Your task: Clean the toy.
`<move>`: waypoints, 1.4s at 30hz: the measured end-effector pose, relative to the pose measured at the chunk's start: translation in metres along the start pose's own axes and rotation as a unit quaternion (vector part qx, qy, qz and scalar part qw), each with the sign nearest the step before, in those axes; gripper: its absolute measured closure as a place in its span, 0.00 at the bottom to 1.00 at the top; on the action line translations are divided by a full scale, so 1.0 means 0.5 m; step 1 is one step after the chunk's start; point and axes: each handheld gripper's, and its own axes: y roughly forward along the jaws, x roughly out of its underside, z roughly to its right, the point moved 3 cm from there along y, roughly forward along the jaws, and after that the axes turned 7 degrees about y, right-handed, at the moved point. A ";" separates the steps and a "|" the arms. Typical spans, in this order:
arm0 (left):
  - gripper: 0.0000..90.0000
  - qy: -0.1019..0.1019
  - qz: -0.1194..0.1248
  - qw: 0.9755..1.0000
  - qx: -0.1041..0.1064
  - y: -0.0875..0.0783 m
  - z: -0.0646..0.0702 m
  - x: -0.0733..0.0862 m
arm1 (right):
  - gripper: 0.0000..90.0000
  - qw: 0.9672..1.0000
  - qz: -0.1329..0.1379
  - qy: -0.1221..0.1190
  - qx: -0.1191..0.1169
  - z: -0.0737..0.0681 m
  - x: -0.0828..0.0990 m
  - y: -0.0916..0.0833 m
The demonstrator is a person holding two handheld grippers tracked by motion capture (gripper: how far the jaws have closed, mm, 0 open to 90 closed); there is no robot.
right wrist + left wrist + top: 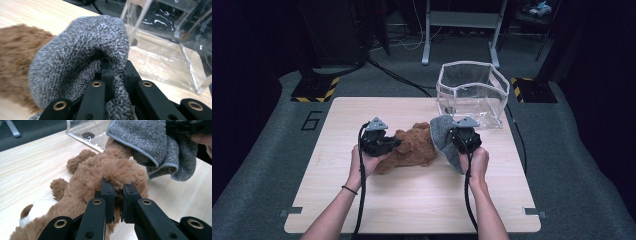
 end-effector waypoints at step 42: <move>0.92 0.023 0.013 1.000 0.009 -0.023 0.035 -0.133 | 0.92 0.993 0.102 0.018 -0.048 -0.022 0.071 -0.169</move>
